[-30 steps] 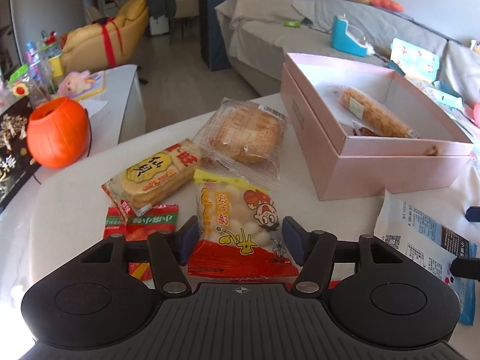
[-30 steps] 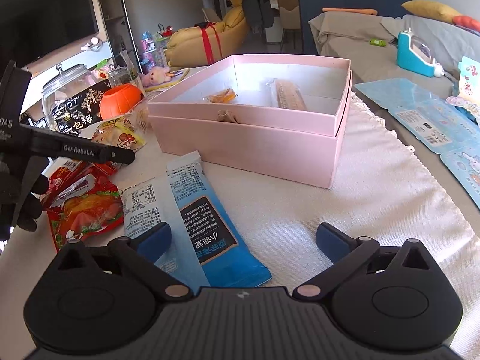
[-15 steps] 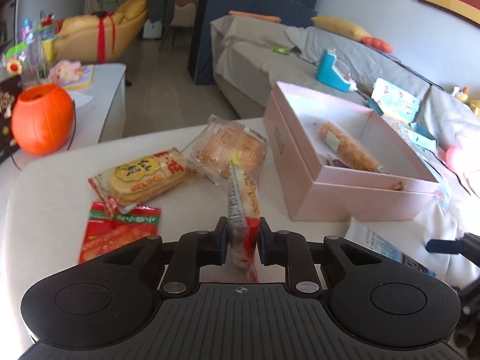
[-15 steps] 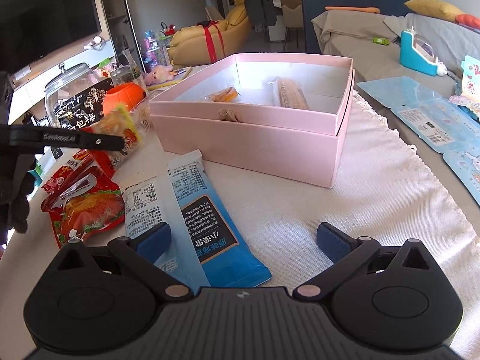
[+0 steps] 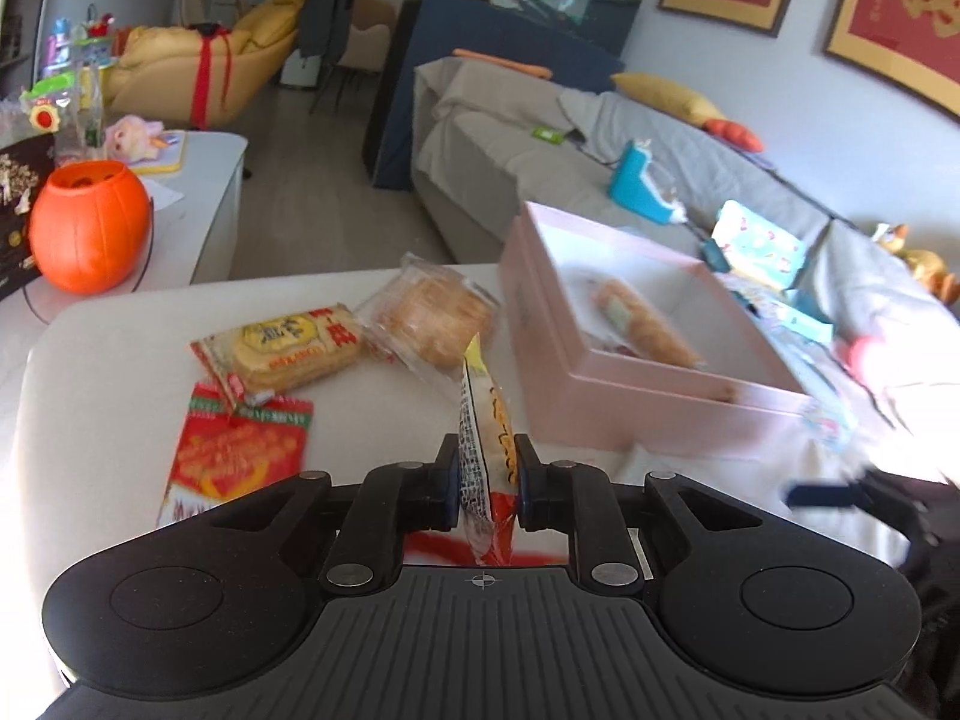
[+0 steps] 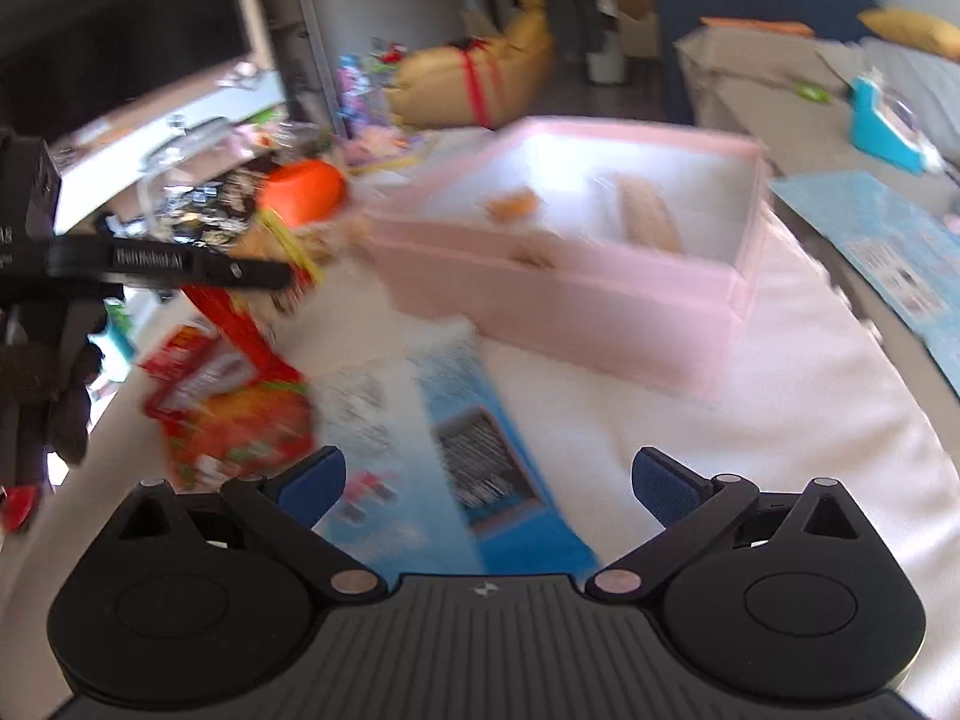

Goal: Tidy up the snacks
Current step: 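Grasp and lift the blue printed packet with right while left carries the snack stick, then drop the blue packet and snack stick into the pink box, opening both grippers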

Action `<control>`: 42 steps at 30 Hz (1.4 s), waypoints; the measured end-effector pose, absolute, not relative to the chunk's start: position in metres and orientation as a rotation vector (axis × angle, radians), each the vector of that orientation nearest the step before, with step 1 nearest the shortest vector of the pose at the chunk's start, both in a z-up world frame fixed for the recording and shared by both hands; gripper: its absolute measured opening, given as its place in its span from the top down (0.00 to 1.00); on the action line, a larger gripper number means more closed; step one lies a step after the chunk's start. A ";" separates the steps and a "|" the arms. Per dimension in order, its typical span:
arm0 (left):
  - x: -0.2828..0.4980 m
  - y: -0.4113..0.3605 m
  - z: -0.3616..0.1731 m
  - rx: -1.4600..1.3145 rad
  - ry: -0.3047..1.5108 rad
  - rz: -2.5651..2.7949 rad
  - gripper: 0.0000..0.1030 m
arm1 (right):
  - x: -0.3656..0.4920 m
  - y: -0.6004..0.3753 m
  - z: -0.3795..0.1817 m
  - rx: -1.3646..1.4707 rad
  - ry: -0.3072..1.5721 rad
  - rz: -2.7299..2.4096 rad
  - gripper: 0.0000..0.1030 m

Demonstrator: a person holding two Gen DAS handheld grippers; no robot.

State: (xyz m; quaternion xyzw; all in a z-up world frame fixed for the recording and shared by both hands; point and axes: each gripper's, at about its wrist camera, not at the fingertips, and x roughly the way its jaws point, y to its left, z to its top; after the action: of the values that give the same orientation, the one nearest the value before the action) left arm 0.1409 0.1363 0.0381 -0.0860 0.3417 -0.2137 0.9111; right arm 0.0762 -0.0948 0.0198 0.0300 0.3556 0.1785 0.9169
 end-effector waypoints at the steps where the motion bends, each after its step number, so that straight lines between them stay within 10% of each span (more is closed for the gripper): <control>1: 0.136 0.136 0.039 -0.182 0.706 -0.450 0.80 | 0.078 -0.087 0.024 0.033 0.723 0.386 0.01; 24: 0.060 0.061 0.090 -0.033 0.672 -0.653 0.80 | 0.039 -0.095 0.082 -0.053 0.689 0.300 0.21; 35: 0.185 0.026 0.128 -0.168 0.518 -0.706 0.78 | 0.094 -0.113 0.210 -0.123 0.420 0.154 0.20; 42: 0.226 0.058 0.081 -0.246 0.615 -0.518 0.77 | 0.192 -0.098 0.194 -0.145 0.508 0.159 0.13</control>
State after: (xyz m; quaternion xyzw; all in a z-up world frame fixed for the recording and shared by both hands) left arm 0.2260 0.0579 0.0811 -0.1193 0.2983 -0.2517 0.9129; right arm 0.1917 -0.0976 0.1936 -0.0715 0.2507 0.0786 0.9622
